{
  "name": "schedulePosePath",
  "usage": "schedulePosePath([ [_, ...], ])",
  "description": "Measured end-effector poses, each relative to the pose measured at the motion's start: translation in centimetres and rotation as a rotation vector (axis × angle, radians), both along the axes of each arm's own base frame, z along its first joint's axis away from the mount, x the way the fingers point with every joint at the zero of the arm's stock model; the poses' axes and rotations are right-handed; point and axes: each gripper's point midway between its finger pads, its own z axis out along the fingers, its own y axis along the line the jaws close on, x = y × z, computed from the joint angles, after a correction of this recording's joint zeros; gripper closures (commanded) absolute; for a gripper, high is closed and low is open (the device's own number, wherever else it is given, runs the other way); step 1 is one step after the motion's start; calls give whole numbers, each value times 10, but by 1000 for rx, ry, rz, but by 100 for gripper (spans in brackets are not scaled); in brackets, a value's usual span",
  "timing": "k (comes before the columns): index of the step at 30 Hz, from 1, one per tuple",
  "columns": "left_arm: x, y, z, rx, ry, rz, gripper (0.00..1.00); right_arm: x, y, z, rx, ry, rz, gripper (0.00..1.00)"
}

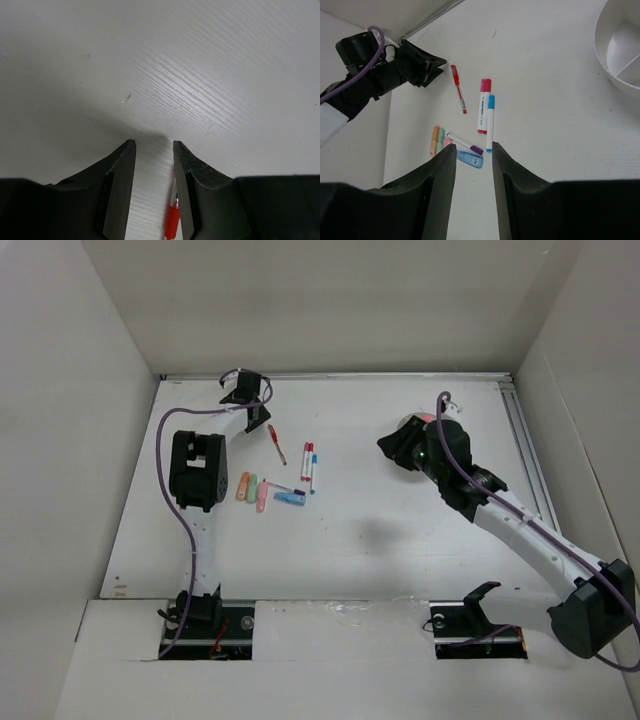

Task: Sort the stationery into containers
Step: Pick up the pen from the center of the board.

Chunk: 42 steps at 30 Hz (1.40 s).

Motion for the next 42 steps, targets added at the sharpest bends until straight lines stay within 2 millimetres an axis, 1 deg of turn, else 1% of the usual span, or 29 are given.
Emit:
schedulePosePath([
  [3, -3, -8, 1, 8, -15, -24, 65, 1, -1, 0, 1, 1, -2, 59],
  [4, -9, -11, 1, 8, -16, -34, 62, 1, -1, 0, 1, 0, -2, 59],
  [6, -22, -18, 4, -8, -20, -58, 59, 1, -2, 0, 1, 1, -3, 59],
  [8, -42, -24, 7, -27, -17, -83, 55, 0, -1, 0, 3, 2, 3, 59],
  [9, -49, -26, 12, -38, -28, -93, 54, 0, 0, 0, 4, 2, 6, 59],
  [10, -56, -28, 18, -53, -44, -100, 52, 0, 1, 0, 5, 3, 10, 59],
  [12, -65, -30, 37, -73, -82, -109, 52, -1, 1, -1, 6, 5, 14, 59],
  [13, -66, -32, 50, -80, -113, -115, 51, -1, 2, -1, 6, 6, 16, 59],
  [16, -61, -41, 87, -88, -214, -128, 51, -2, 3, -1, 8, 9, 24, 59],
  [18, -61, -51, 97, -82, -236, -145, 54, -2, 4, -1, 9, 9, 28, 59],
  [19, -61, -57, 98, -77, -237, -152, 54, -2, 4, -1, 9, 9, 28, 59],
  [21, -66, -68, 88, -55, -208, -167, 54, -2, 4, -1, 9, 9, 29, 59],
  [26, -83, -80, 51, 2, -106, -187, 56, -2, 4, -1, 10, 10, 32, 59],
  [28, -86, -78, 41, 21, -79, -183, 56, -2, 4, -1, 11, 10, 33, 59],
  [32, -89, -73, 28, 52, -50, -173, 59, -3, 5, -1, 11, 10, 34, 59],
  [33, -89, -71, 24, 61, -40, -169, 62, -3, 5, -1, 11, 10, 34, 59],
  [37, -94, -72, 5, 102, 2, -176, 63, -3, 5, -1, 11, 10, 34, 59],
  [39, -96, -72, -5, 133, 21, -178, 66, -3, 5, -1, 11, 10, 34, 59],
  [41, -97, -74, -3, 146, 21, -179, 69, -3, 5, -1, 11, 10, 34, 59],
  [42, -97, -74, -4, 152, 24, -179, 76, -3, 5, -1, 11, 10, 34, 59],
])
